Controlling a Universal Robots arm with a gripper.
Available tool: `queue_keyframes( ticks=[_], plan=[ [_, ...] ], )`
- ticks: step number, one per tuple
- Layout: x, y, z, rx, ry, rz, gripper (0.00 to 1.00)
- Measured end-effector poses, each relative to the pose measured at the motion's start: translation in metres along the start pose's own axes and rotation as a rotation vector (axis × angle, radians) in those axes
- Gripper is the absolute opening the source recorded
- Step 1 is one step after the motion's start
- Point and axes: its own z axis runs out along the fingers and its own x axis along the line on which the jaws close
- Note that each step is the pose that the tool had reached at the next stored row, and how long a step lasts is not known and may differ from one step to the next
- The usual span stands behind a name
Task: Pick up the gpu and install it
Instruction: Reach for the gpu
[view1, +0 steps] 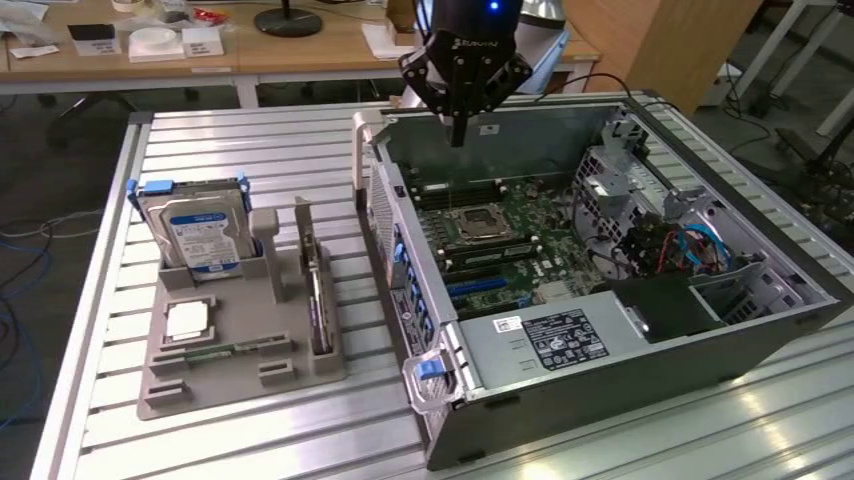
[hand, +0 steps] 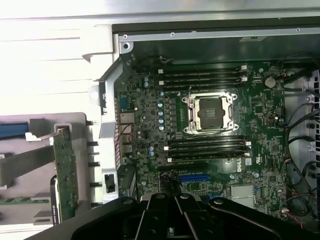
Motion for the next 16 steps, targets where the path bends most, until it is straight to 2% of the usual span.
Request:
queue_keyframes(
  ticks=[16],
  plan=[
    [0.016, -0.0012, -0.0002, 0.0, 0.0, 0.0, 0.11]
  ],
)
